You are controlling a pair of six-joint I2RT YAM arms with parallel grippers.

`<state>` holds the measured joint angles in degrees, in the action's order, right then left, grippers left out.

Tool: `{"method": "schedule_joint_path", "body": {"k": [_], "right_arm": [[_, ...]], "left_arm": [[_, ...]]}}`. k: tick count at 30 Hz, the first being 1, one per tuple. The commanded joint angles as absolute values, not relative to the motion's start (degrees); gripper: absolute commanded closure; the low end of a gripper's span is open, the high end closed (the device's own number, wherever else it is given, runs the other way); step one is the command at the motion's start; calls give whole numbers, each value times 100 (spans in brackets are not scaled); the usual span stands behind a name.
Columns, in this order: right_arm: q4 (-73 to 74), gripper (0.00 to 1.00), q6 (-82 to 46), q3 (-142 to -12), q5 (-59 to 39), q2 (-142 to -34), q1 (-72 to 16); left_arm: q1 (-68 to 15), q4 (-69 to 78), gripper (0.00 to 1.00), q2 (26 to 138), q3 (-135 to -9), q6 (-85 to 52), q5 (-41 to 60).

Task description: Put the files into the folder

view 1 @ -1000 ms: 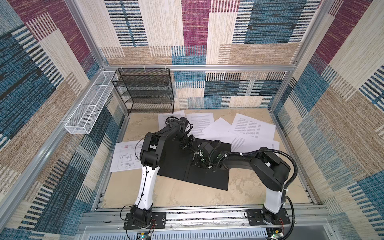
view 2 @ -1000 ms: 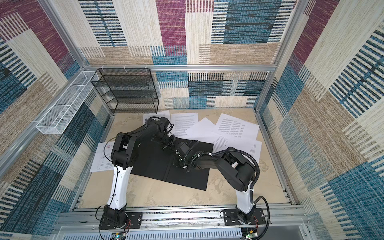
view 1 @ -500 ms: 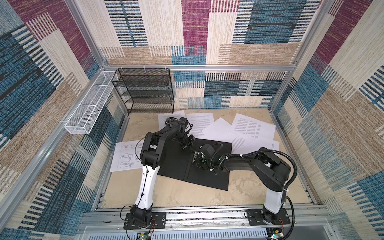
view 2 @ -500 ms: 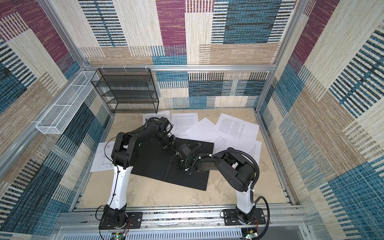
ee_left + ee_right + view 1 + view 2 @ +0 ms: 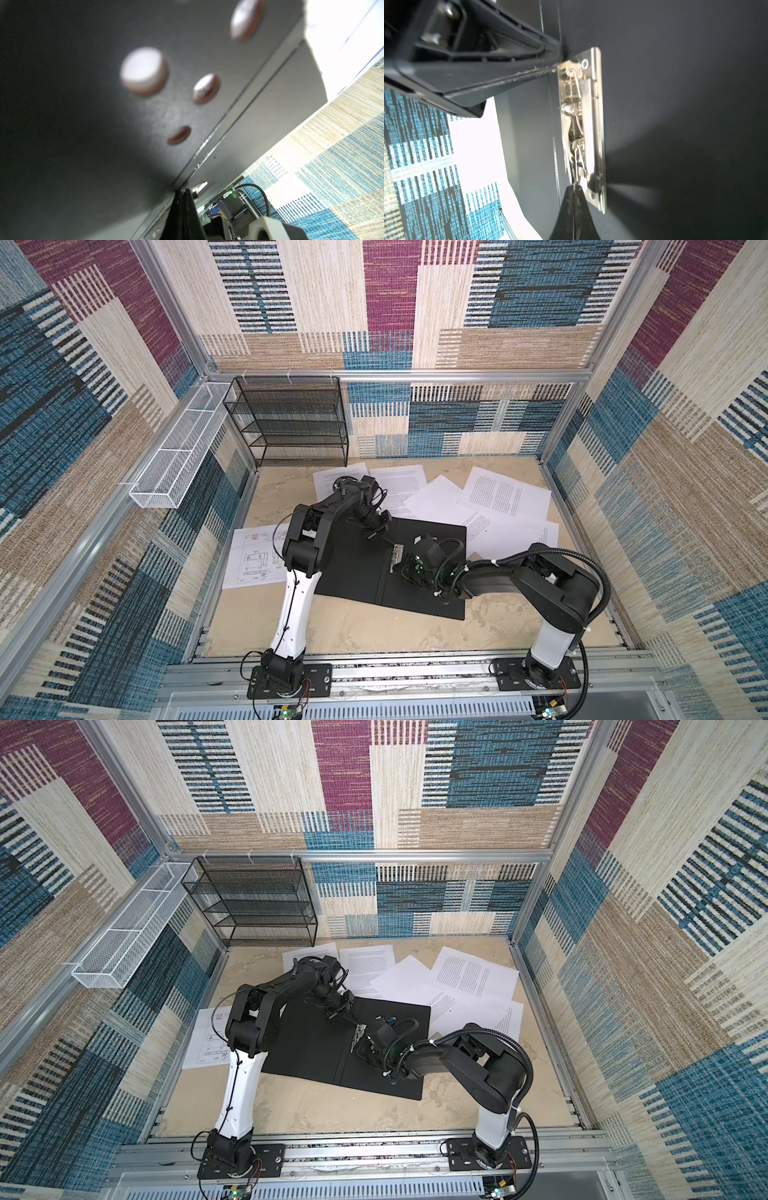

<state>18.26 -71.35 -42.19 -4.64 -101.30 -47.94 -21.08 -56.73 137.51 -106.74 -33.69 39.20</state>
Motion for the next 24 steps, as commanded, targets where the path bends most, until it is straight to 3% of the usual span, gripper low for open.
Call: {"method": "schedule_joint_path", "body": {"k": [1, 10, 12, 15, 24], "right_arm": [[563, 100, -7065, -4259, 80, -9979, -4789], [533, 99, -6268, -4696, 9, -9642, -4789], [509, 83, -6153, -4784, -52, -9630, -4790], [496, 71, -6028, -4804, -92, -9557, -4762], [641, 40, -5612, -4366, -196, -8873, -4728]], "left_arm": [[-2065, -5884, 97, 14083, -10554, -3488, 2092], [-2074, -5872, 95, 13976, -10880, -3372, 2756], [-2072, -5871, 90, 13888, -11031, -3375, 3090], [-2074, -5817, 75, 13793, -11247, -3498, 3657], [-1914, -5279, 61, 13160, -11274, -3919, 4562]]}}
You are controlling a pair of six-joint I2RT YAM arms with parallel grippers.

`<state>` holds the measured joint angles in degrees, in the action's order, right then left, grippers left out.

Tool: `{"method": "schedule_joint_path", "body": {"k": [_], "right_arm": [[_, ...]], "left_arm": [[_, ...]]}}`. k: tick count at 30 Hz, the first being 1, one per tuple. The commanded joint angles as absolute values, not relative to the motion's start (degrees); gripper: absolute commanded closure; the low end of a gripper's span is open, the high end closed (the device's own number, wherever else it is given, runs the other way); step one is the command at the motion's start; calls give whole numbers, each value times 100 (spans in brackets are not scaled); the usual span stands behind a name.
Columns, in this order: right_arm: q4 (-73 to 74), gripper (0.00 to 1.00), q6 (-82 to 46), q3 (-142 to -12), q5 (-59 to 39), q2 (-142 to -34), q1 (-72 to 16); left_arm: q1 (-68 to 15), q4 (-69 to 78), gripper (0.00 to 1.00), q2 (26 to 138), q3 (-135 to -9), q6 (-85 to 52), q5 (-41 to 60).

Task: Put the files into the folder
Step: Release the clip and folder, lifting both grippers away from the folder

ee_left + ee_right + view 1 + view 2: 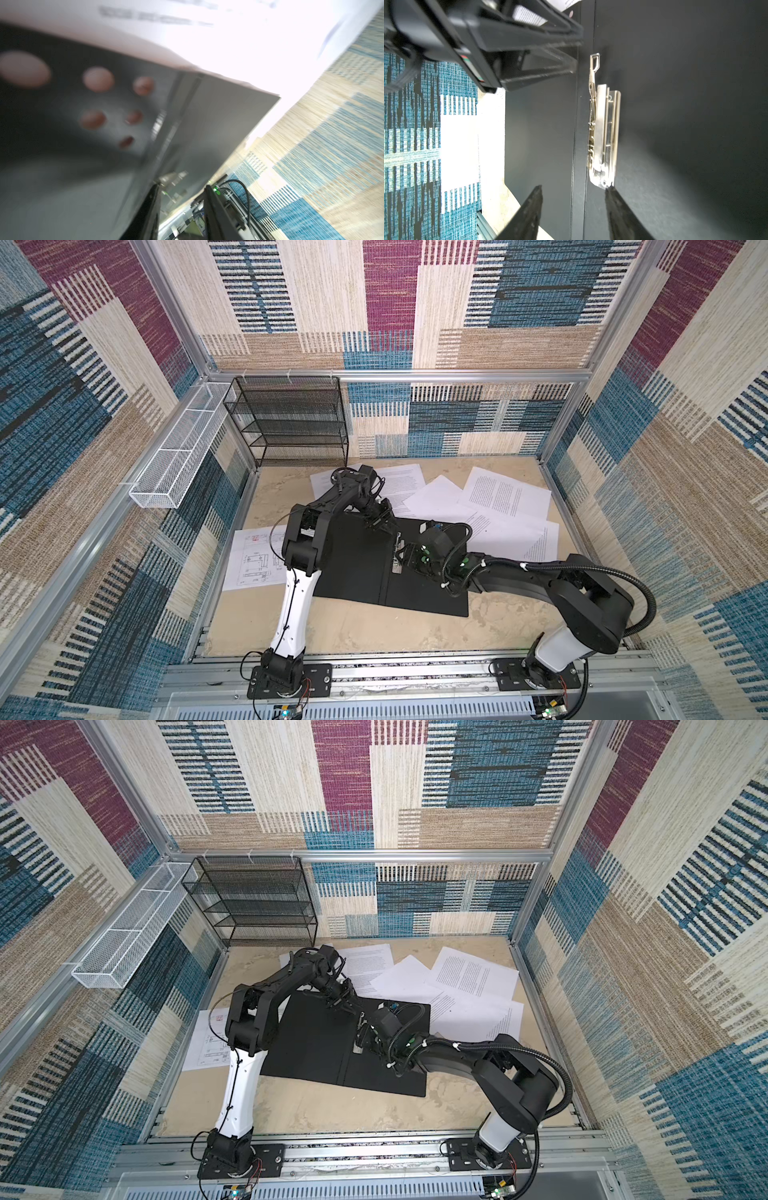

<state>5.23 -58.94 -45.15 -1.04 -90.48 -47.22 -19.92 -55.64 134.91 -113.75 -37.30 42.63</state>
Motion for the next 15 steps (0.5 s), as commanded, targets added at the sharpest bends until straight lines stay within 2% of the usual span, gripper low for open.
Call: {"method": "schedule_joint_path", "body": {"k": [1, 3, 5, 7, 9, 11, 15], "right_arm": [[764, 40, -5562, -4279, -282, -8820, -4724], [832, 40, -5364, -4284, -349, -8804, -4729], [680, 43, -5288, -4390, -268, -8881, -4729], [351, 61, -5233, -4613, -114, -9019, -4686], [25, 83, -5052, -4867, -1, -9191, -4608], [-369, 98, -5046, -5071, 166, -9351, -4526], [-668, 100, -5178, -5051, 183, -9567, -4191]], "left_arm": [[-1896, -5237, 59, 13014, -11152, -3931, 4566], [-1831, -4992, 53, 12636, -10709, -3956, 4522], [-1804, -4605, 42, 12233, -10089, -4025, 4532], [-1777, -4341, 32, 11808, -9477, -3920, 4477], [-1759, -4317, 24, 11354, -8845, -3663, 4178], [-1719, -4389, 21, 11051, -8327, -3502, 3817], [-1711, -4471, 21, 10785, -7588, -3411, 3114]]}}
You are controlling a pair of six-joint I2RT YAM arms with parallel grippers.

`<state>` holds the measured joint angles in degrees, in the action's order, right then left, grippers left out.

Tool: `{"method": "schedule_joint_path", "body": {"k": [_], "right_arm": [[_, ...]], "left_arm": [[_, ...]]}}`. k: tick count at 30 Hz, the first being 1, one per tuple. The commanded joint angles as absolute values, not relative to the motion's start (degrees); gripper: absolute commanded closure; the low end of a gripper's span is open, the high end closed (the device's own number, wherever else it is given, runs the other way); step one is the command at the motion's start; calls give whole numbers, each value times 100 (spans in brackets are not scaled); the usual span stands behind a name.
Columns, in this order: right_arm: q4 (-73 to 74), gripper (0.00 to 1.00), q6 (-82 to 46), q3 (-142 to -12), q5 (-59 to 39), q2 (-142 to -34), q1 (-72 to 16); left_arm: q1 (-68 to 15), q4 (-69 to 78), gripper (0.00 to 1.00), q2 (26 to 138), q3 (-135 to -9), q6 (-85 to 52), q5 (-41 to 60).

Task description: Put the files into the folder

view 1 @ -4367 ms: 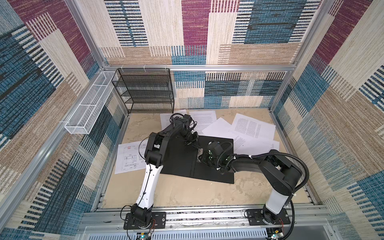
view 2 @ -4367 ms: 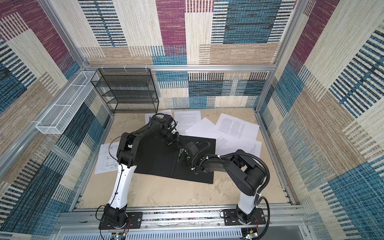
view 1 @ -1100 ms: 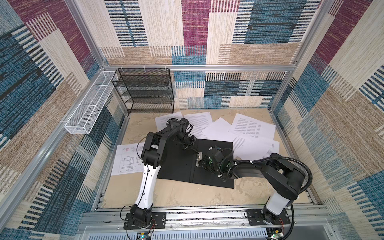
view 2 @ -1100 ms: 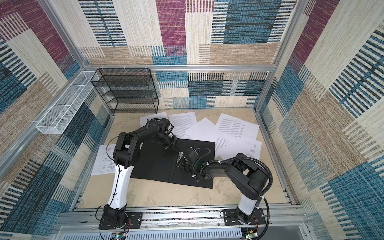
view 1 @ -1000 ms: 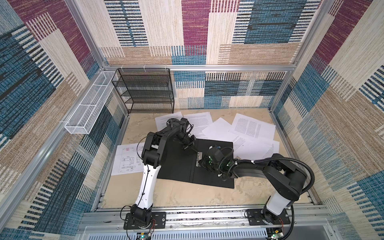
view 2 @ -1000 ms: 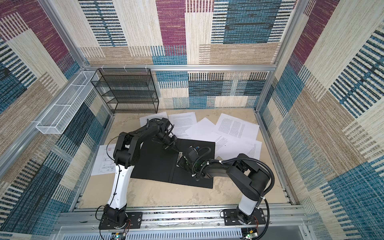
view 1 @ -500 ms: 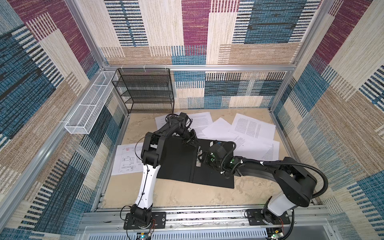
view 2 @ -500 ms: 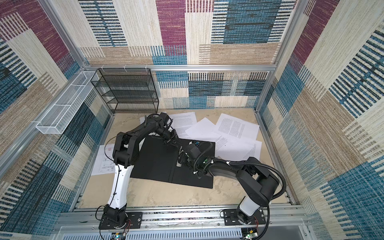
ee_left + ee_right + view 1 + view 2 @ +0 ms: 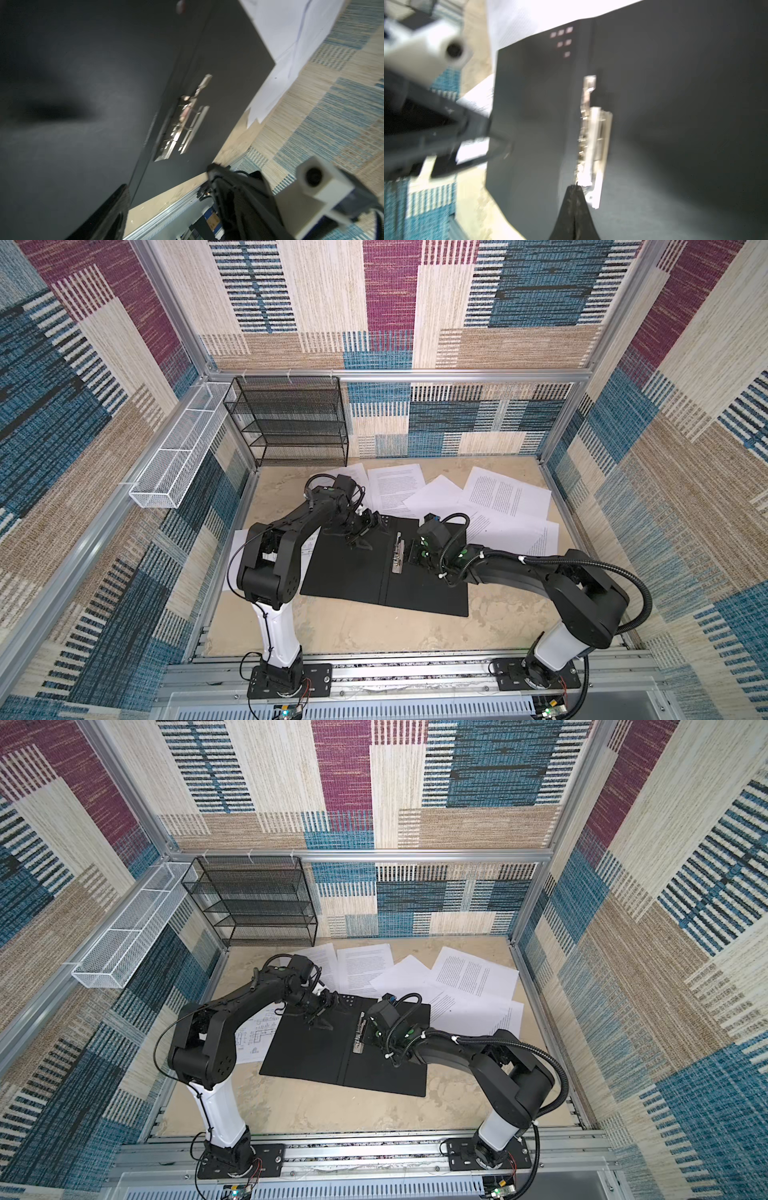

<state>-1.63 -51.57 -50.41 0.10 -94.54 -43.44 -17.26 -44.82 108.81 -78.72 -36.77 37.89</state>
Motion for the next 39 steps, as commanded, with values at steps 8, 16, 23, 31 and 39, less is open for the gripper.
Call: {"method": "schedule_joint_path", "body": {"k": [8, 16, 23, 31, 39], "right_arm": [[-408, 100, -5411, -4381, 61, -9523, -3537], [-290, 100, -5313, -4067, -209, -9455, -3145], [-42, 100, -5508, -3716, -465, -8961, -2918], [-695, 96, -4822, -4551, 216, -8463, -2975], [-1501, 58, -4002, -6004, 109, -8902, -3154]], "left_arm": [[-1929, -4069, 21, 10908, -6824, -3415, 3142], [-2199, -3997, 21, 11114, -6669, -3588, 3183], [-2264, -3991, 22, 10935, -6596, -3542, 3583], [-1956, -5530, 21, 9645, -7833, -3457, 2298], [400, -4625, 20, 8605, -5927, -4593, 2274]]}}
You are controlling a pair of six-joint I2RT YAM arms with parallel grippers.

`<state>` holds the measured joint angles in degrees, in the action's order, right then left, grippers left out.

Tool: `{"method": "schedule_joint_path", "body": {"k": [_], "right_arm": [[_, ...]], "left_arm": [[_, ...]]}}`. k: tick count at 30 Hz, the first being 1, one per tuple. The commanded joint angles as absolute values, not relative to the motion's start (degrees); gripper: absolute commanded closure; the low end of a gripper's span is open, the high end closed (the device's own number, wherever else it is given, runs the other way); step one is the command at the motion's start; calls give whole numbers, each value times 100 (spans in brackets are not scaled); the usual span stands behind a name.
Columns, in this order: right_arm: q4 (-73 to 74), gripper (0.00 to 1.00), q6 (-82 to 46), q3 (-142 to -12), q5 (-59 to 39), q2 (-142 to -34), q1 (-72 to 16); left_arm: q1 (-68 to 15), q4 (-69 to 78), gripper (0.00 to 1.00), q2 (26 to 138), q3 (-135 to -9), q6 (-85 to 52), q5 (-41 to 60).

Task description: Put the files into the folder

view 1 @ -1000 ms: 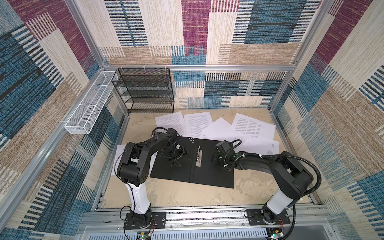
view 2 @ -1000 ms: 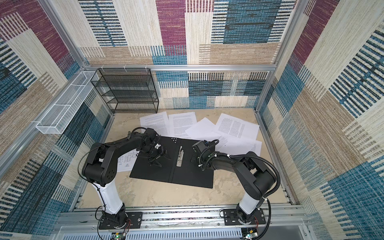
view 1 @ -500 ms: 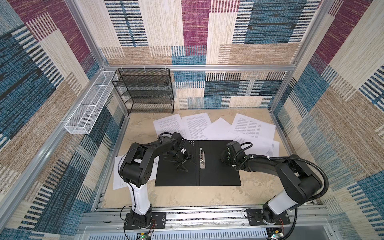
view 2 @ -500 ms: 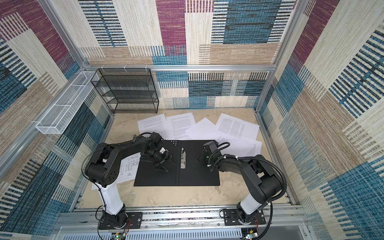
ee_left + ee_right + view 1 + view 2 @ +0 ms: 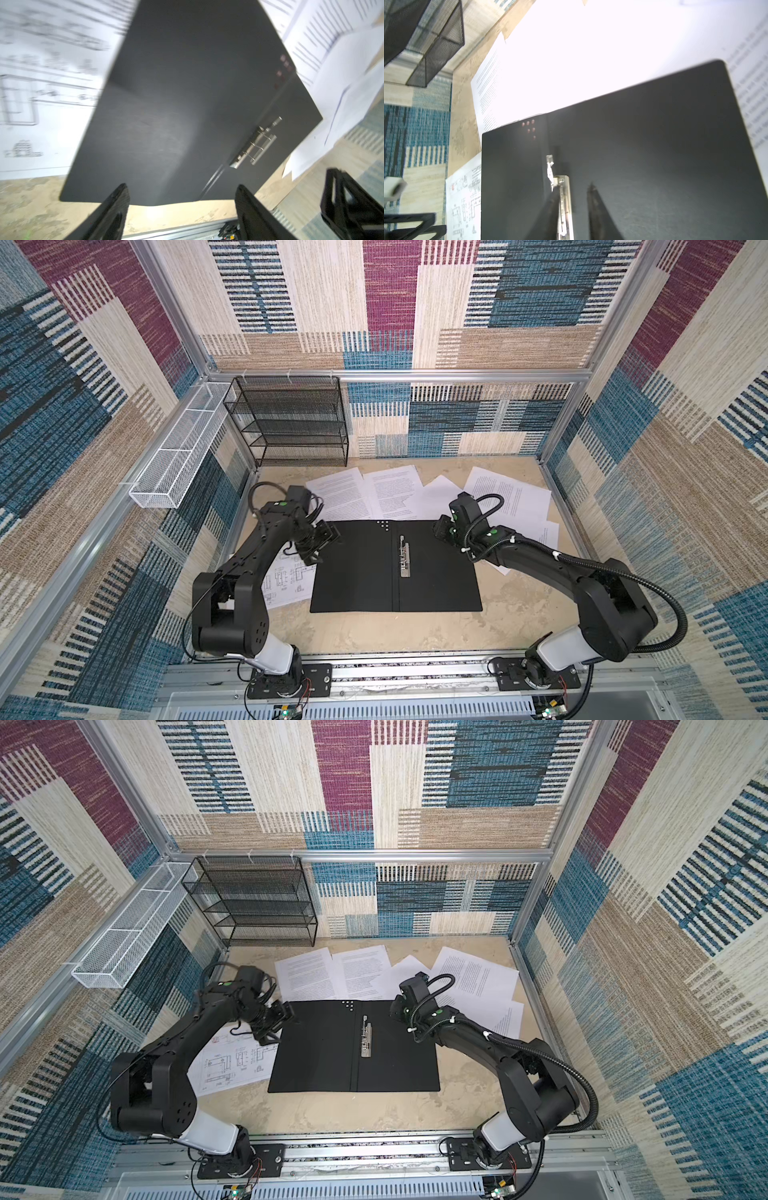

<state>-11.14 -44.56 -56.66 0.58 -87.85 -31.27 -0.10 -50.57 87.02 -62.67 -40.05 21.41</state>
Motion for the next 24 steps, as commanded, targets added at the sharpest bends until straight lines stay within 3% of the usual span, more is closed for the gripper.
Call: {"method": "schedule_joint_path", "body": {"k": [1, 6, 15, 24], "right_arm": [[-1582, 52, -3897, -6199, 52, -8955, -3164], [-1603, 32, -3277, -6980, -260, -9424, -3164], [-977, 19, -2602, -7726, -1431, -10407, -3155], [-1009, 7, -1977, -8652, -2098, -11187, -3155]], "left_arm": [[578, -4417, 20, 8588, -5771, -4745, 2297], [1183, -3876, 20, 8426, -5143, -5169, 1839], [1327, -3104, 20, 8538, -5049, -5587, 355], [1397, -2858, 21, 9795, -5697, -5481, 149]]}}
